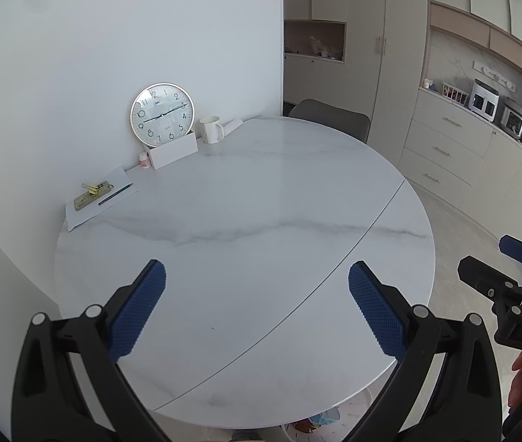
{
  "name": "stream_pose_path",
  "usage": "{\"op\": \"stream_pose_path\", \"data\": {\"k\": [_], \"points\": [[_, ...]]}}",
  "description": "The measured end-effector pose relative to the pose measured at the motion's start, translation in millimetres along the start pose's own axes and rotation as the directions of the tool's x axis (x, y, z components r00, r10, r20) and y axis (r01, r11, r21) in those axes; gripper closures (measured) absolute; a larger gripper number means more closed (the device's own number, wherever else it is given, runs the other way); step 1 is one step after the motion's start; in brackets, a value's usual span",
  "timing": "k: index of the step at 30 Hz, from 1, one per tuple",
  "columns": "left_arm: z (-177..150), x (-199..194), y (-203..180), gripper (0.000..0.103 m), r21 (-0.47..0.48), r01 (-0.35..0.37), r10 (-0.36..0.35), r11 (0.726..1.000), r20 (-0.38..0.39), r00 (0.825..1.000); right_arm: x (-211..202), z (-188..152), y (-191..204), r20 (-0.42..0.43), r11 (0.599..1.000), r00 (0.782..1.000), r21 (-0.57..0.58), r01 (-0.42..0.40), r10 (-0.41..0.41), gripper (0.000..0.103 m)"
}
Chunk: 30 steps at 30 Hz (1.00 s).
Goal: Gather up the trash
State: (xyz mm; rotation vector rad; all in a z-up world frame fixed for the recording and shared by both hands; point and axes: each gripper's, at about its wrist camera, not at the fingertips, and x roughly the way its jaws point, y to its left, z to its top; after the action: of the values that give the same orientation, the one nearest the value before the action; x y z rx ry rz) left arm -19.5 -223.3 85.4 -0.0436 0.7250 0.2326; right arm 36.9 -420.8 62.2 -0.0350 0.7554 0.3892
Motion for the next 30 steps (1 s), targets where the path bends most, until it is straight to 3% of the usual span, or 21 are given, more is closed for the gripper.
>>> {"op": "stream_pose_path", "data": {"k": [30], "points": [[-2.2, -4.0, 3.9, 0.008, -0.004, 0.006, -0.006, 1.000, 0.003, 1.000, -1.0, -8.9, 2.4, -0.013, 1.000, 1.000, -0.013, -0.004, 0.004, 0.002]]}}
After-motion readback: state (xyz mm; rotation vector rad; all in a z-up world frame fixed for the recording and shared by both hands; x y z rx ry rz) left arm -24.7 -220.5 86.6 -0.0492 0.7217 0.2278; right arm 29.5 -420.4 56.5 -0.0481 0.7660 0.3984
